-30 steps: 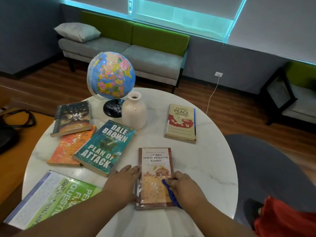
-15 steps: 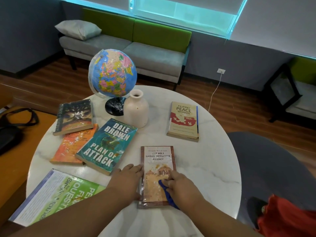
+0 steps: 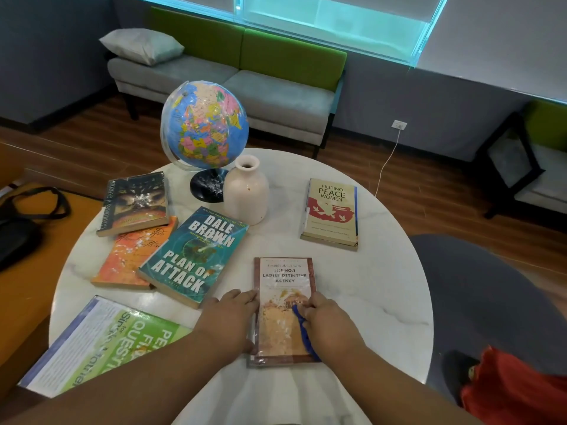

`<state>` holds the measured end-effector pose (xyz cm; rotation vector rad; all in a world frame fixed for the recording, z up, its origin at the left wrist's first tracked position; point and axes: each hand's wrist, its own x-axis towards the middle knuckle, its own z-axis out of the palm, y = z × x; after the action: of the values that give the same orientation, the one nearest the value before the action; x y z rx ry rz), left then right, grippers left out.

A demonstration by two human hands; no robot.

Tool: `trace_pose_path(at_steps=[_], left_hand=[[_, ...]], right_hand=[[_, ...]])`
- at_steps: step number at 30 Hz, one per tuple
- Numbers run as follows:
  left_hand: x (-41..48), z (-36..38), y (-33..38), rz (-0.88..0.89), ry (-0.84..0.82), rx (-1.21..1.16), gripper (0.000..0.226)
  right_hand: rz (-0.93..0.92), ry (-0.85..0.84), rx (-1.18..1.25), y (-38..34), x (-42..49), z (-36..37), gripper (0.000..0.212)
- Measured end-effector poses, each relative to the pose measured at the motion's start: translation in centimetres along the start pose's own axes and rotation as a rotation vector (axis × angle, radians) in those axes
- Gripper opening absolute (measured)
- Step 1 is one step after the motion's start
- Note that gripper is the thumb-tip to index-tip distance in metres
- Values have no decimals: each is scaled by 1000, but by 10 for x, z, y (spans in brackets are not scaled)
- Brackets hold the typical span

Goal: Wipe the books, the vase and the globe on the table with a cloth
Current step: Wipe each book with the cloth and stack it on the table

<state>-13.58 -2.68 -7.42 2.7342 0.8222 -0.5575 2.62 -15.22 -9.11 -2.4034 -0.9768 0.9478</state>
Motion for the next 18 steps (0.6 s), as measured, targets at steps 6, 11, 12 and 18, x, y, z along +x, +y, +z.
trace_pose_path(at_steps=[6,11,12,18], left_hand=[[-1,0,-1,-13,-16,-33,95],[-1,0,-1,-27,-31,-45,95],[-1,0,-1,-28,-33,-42,96],[0,1,0,-43,-32,-35,97]], right_hand=[[59,-4,227,-5,3,-17,16],[54,-67,117,-5,10,-13,17],[40,-86,101,-3,7,-14,15],[-17,-23,101,-12,22,-23,12]])
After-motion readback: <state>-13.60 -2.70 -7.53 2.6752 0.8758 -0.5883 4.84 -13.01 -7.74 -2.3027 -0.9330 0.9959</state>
